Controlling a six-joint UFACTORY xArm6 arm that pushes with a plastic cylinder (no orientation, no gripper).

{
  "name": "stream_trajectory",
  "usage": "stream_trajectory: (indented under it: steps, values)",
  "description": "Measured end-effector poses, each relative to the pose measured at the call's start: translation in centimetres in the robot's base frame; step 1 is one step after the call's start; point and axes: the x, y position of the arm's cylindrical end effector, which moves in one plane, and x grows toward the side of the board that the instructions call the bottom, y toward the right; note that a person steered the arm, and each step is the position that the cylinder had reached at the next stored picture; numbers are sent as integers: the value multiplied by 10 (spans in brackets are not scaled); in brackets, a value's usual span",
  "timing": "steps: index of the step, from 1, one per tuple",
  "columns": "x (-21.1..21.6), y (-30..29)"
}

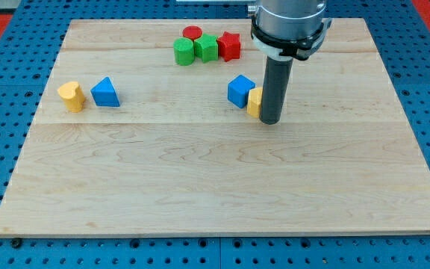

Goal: Move the blue cube to the right of the blue triangle

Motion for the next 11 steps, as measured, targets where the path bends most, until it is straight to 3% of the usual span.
stream_trajectory:
  steps: [3, 5, 6, 8, 10, 11]
  values:
    - [-73, 39]
    - [-90, 25]
    - [-77, -5]
    - [-79, -125]
    - [-25, -108]
    - [-17, -205]
